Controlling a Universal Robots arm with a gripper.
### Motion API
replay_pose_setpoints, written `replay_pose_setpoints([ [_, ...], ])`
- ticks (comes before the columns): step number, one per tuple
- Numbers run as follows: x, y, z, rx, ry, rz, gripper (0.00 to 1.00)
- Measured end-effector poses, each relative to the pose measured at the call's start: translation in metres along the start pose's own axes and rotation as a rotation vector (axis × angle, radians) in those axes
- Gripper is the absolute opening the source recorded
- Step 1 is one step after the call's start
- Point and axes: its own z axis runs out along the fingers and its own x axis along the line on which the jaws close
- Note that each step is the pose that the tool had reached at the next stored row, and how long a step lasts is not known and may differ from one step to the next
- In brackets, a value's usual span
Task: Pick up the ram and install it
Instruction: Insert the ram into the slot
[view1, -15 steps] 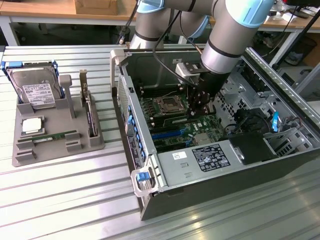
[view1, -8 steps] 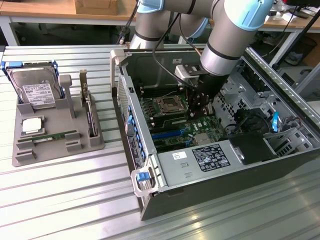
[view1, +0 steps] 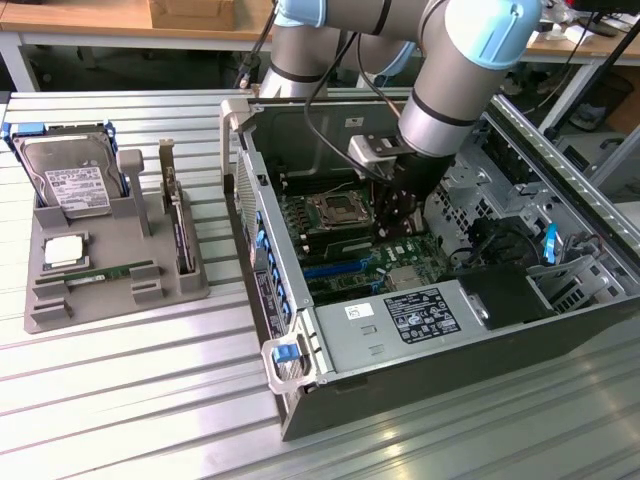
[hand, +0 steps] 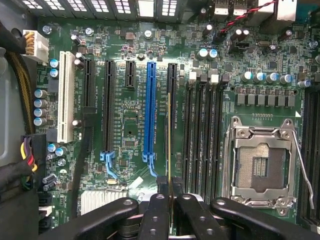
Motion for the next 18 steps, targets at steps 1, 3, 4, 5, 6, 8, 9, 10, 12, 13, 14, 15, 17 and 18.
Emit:
replay_pose_setpoints([
  [1, 0.0, 0.0, 0.0012, 0.0, 0.0001, 0.0, 0.12],
  [3, 0.0, -0.0001, 0.0029, 0.0, 0.0, 0.0, 0.12],
  [4, 0.0, -0.0002, 0.0037, 0.0, 0.0, 0.0, 0.12],
  [5, 0.0, -0.0002, 0.0045, 0.0, 0.0, 0.0, 0.12],
  [6, 0.0, -0.0003, 0.0058, 0.0, 0.0, 0.0, 0.12],
  [8, 0.0, -0.0003, 0.0072, 0.0, 0.0001, 0.0, 0.12],
  [9, 0.0, -0.0005, 0.0081, 0.0, 0.0001, 0.0, 0.12],
  [10, 0.0, -0.0009, 0.0084, -0.0001, 0.0004, 0.0, 0.12],
  [12, 0.0, -0.0019, 0.0095, 0.0, 0.0001, 0.0, 0.12],
  [13, 0.0, -0.0026, 0.0099, -0.0002, 0.0003, 0.0, 0.12],
  [14, 0.0, -0.0031, 0.0104, 0.0, 0.0001, 0.0, 0.12],
  [15, 0.0, -0.0033, 0.0107, 0.0, 0.0002, 0.0, 0.12],
  [17, 0.0, -0.0041, 0.0112, 0.0, 0.0001, 0.0, 0.12],
  [18, 0.0, -0.0041, 0.0114, 0.0, 0.0001, 0.0, 0.12],
])
